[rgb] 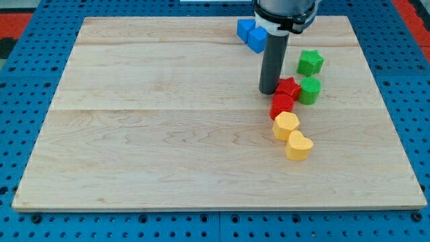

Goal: Move the red circle to the bottom side of the green circle

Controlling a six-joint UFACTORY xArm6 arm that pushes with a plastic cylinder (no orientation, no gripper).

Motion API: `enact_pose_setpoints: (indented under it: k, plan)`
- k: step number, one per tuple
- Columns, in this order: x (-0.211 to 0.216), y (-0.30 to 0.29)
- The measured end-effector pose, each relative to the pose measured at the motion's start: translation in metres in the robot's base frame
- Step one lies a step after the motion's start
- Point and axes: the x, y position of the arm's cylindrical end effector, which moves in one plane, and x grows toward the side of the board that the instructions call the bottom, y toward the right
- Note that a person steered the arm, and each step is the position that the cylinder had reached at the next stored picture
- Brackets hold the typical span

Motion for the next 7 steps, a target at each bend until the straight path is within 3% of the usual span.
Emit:
enact_pose_setpoints:
  k: [2,3,7]
  plan:
    - [0.060,-0.032]
    - [0.063,0.006]
    - [0.033,0.036]
